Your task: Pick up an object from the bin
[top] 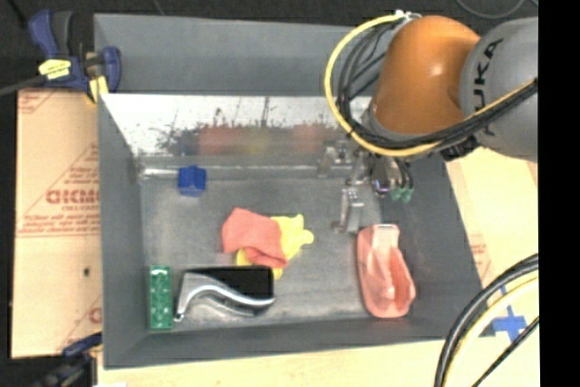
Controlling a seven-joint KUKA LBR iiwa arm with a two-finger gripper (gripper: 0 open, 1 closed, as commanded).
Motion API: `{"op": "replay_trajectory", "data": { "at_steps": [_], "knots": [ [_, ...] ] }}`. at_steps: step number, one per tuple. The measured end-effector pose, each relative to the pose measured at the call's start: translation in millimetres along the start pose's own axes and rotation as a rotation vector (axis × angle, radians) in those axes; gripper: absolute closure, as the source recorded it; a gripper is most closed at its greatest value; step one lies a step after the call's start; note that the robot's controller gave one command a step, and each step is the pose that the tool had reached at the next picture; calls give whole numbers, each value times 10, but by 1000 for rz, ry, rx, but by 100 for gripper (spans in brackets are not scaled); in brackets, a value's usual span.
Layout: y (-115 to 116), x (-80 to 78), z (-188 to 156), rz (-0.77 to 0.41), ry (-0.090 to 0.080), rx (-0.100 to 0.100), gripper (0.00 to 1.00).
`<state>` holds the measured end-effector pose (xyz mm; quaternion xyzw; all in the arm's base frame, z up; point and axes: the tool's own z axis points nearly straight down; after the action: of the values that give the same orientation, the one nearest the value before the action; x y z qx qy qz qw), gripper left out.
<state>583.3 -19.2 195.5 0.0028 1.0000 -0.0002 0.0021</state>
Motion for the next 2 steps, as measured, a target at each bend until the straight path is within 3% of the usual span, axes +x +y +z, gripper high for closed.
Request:
{"op": "replay_trajectory", "data": {
  "at_steps": [1, 2],
  "knots": [
    [287, -110, 126, 101, -3, 2, 0],
    [662, -307, 484, 97, -5, -1, 0]
  ]
}}
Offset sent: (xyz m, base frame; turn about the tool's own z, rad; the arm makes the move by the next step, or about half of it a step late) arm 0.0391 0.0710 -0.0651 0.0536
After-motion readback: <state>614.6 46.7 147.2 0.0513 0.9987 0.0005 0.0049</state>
